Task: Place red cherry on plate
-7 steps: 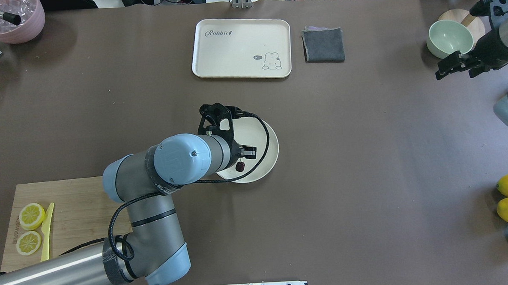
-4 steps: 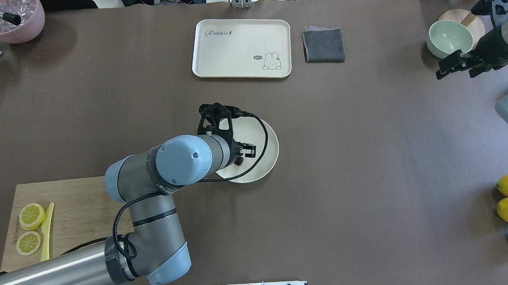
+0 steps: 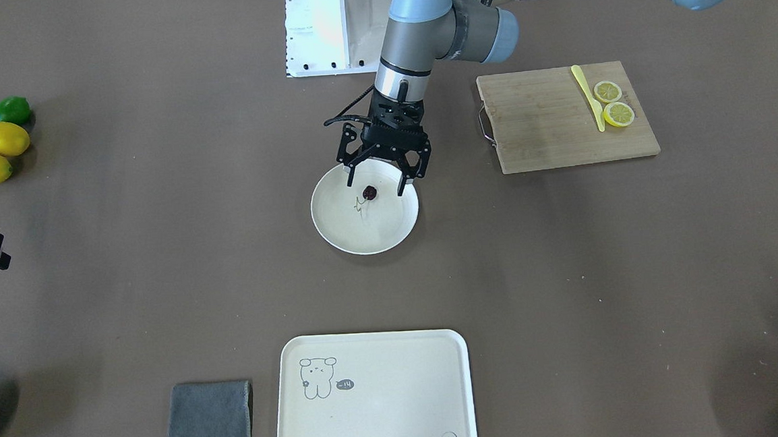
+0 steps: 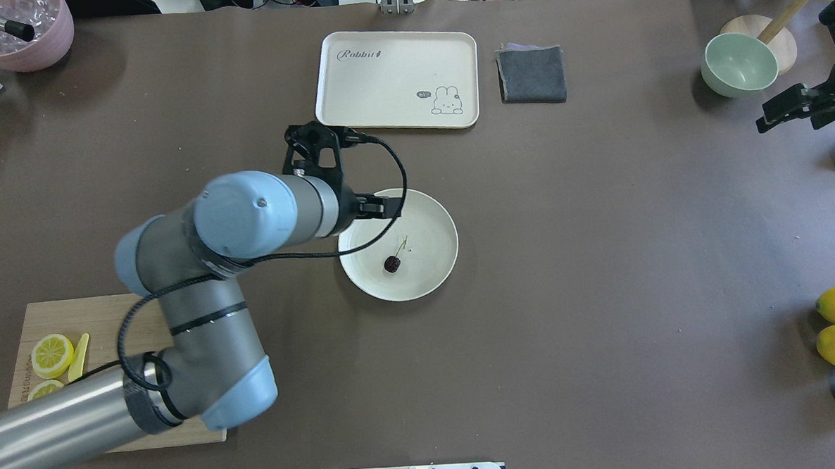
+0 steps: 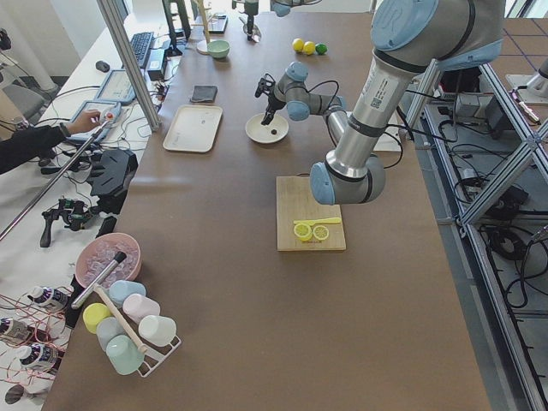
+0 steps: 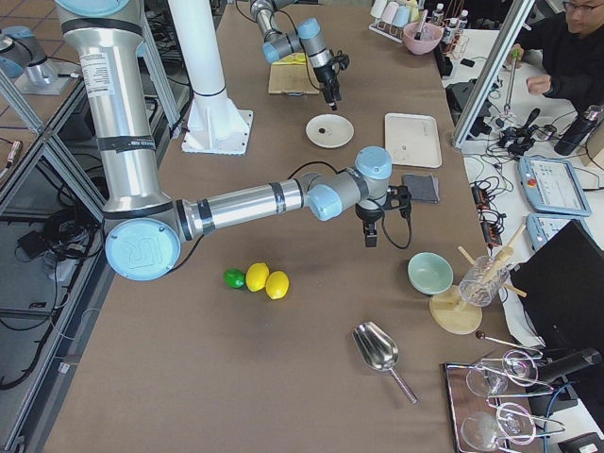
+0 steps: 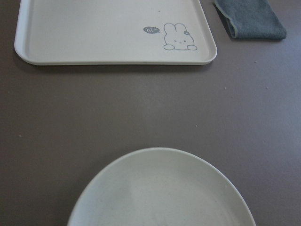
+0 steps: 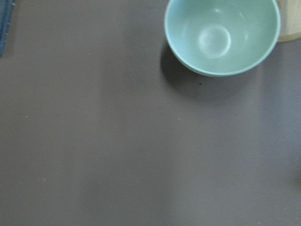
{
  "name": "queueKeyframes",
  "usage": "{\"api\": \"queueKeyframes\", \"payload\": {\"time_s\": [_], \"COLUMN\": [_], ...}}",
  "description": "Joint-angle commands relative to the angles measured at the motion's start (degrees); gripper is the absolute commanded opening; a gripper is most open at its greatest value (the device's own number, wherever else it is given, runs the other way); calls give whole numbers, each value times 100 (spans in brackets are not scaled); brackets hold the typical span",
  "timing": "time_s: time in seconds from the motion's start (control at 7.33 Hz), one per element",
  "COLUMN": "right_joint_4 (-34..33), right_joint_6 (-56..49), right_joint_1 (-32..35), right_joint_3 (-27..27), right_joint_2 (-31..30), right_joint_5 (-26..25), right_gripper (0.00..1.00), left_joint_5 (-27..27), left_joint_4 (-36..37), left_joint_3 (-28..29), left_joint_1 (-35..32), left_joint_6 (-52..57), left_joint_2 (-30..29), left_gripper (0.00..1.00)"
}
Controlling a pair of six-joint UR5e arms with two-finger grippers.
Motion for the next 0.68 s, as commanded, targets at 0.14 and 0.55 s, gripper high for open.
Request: {"api": "queueKeyframes", "payload": {"time_s": [0.14,0.55], "right_joint_4": [-1159,-1620], "right_joint_6": [-1998,-3455], "right_joint_1": [981,1818], "right_joint_3": [-117,-336], "right_joint_2": [-585,-789], "right_joint_5": [-13,5], "right_gripper": [100,100], "left_joint_5": [-1263,-1925], "left_joint_4": [90,29], "left_joint_3": [-861,-591], "left_joint_1": [-1719,-3260], "left_joint_6": [3041,3346], "left_joint_2": [1436,2219], "left_gripper": [98,98]}}
